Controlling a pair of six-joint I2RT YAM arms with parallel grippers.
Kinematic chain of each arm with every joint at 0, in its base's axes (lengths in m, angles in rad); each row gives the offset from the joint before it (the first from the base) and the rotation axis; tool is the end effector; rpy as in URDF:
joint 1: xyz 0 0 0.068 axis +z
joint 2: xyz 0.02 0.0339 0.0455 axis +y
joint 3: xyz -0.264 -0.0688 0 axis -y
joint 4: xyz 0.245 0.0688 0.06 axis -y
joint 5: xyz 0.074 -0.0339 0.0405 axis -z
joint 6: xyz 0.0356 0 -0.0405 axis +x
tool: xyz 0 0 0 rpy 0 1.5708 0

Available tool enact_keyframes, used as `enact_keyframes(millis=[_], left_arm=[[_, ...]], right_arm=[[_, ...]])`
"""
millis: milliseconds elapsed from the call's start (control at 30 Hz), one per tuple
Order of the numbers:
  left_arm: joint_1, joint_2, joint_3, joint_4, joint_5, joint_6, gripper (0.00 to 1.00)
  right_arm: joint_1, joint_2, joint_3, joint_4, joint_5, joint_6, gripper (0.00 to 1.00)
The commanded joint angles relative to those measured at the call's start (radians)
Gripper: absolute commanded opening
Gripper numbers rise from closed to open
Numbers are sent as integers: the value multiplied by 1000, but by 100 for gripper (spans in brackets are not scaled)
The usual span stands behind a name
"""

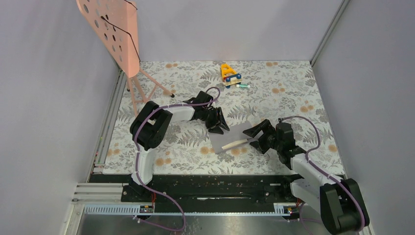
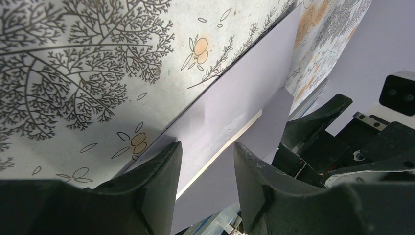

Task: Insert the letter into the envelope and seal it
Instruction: Seal the envelope flap on the envelope.

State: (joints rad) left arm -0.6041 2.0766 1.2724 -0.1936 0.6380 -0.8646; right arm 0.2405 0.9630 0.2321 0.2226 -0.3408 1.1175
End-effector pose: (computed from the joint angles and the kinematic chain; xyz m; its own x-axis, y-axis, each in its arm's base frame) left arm 0.3309 -0.2541 0.1234 -0.9981 -0.0537 0.0289 -0.0576 0.6731 -0.7373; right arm 0.1775 0.0558 0.1590 -0.6638 0.7096 -0.2363 0.2024 0.4746 0.8566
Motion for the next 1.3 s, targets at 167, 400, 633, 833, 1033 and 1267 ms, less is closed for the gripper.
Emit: enact_keyframes(millis=[167, 400, 633, 833, 1033, 1267], left_arm=[[-25, 62, -32, -97, -106, 50, 46], [-25, 57, -33, -98, -106, 50, 46], [-24, 28, -25, -120, -104, 61, 46], [20, -87, -23, -154, -84, 82, 47], [-2, -183, -119, -30, 71, -29, 48], [-94, -163, -222, 177, 174, -155, 48]], right_arm=[[25, 193, 105, 197, -39, -15, 89], [78, 326, 154, 267, -13, -12, 88], [98, 440, 156, 268, 32, -18, 88], [99, 513, 187, 140, 80, -18, 87], [98, 530, 246, 28, 87, -8, 86], [98, 540, 265, 32, 77, 34, 86]])
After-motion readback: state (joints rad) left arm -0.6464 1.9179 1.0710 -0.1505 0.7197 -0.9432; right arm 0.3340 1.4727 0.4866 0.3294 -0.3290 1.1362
